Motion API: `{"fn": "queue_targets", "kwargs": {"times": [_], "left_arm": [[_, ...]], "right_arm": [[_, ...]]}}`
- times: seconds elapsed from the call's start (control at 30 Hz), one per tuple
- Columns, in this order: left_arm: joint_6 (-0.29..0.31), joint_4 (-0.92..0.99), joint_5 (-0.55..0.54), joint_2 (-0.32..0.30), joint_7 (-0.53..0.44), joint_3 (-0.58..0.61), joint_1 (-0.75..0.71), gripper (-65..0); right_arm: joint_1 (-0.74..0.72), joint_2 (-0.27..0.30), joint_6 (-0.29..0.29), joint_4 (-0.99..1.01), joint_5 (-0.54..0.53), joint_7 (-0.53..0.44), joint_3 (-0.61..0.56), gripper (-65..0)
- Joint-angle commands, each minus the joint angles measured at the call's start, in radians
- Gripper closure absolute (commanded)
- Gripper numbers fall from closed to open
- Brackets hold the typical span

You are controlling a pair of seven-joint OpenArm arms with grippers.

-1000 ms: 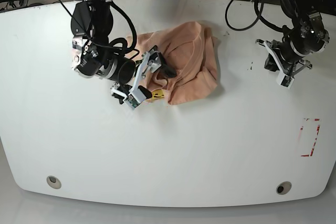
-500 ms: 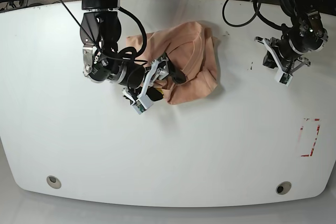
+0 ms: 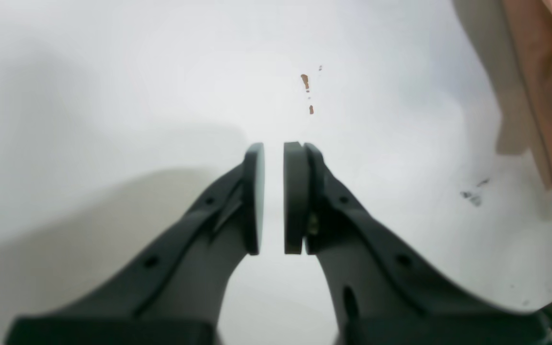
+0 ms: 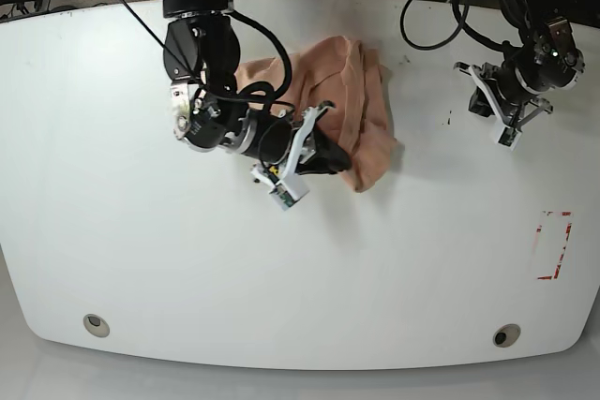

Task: Fold the T-shirt properly
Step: 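Grasp the bundled shirt edge with the right gripper and pull it open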

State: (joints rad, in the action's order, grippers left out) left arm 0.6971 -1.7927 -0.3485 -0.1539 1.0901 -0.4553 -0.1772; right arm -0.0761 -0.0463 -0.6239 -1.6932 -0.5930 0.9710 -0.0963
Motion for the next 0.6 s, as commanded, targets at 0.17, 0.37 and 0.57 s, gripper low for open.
{"fn": "queue_targets", "kwargs": {"times": [0.17,0.37,0.57], "left_arm": [[0.001,-0.012,-0.010,-0.011,-0.017,-0.003,0.008,-5.0],[0.001,-0.015,-0.010,-0.011,-0.017,0.000,-0.006,-5.0],[0.001,-0.075,-0.010,-0.042,-0.017,0.120,-0.012,-5.0]], "right_arm": [[-0.072,-0.079,0.006,0.089,-0.012,-0.057,-0.107,0.0],[-0.152,-0.079,0.008,0.264,-0.015,-0.162,-0.170,-25.2],[-0.166,-0.043,0.008,0.212,-0.022,-0.171,-0.151,-49.1]]}}
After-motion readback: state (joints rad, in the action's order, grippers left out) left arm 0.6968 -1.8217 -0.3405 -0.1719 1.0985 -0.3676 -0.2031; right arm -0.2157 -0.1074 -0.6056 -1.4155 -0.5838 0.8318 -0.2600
